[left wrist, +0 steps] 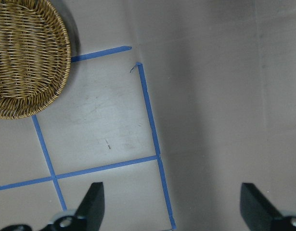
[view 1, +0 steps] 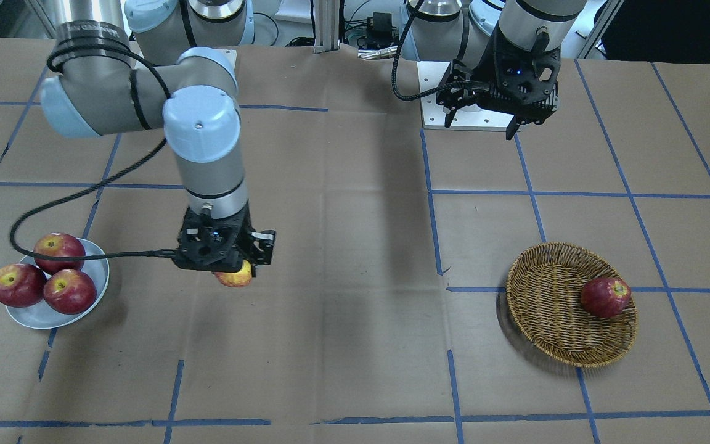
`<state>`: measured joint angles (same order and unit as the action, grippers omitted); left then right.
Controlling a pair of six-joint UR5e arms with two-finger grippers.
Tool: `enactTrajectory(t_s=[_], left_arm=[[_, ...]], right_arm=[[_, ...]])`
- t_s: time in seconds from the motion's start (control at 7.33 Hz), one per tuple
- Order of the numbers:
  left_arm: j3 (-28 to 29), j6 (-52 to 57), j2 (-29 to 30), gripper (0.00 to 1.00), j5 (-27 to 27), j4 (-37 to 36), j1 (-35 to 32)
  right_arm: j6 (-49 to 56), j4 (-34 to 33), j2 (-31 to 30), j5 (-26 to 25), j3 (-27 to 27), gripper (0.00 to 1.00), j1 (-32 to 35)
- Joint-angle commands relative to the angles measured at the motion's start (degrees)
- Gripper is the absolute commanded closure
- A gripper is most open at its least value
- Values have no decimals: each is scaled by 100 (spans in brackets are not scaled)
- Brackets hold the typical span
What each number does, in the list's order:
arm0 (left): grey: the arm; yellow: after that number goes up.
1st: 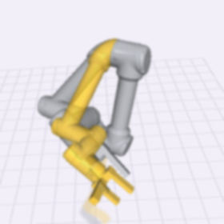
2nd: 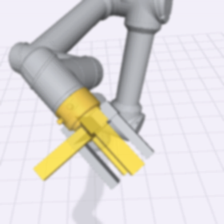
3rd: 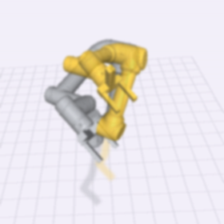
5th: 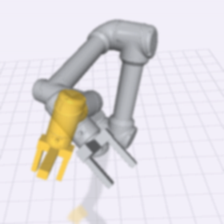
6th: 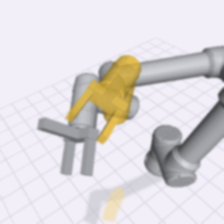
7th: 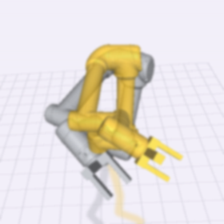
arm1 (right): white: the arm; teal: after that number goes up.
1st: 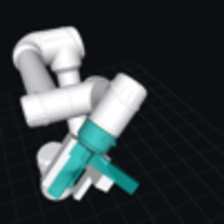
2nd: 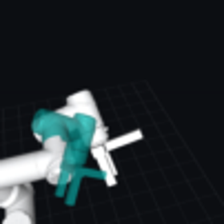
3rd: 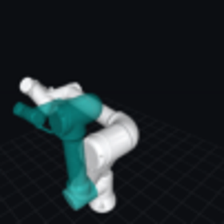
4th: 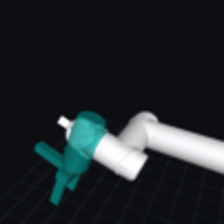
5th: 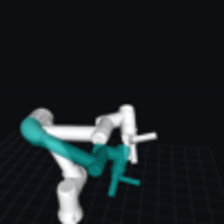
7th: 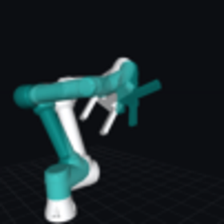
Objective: Transfer apple from basket to plate
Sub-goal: 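Carry the striped apple with the right gripper over the blue plate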
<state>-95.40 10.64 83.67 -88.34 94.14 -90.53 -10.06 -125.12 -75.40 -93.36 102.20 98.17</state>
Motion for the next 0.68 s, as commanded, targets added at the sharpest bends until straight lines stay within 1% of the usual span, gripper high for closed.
enactTrajectory(t_s=[0.0, 0.14, 0.55], left_arm=[[-31, 0, 0, 1, 10, -1, 0], [-31, 0, 0, 1, 10, -1, 0], [-40, 0, 0, 1, 10, -1, 0]], right_arm=[[1615, 119, -650, -6, 632, 33, -1207], [2013, 128, -765, 11, 747, 33, -1717], [3839, 128, -670, 46, 749, 33, -2958]])
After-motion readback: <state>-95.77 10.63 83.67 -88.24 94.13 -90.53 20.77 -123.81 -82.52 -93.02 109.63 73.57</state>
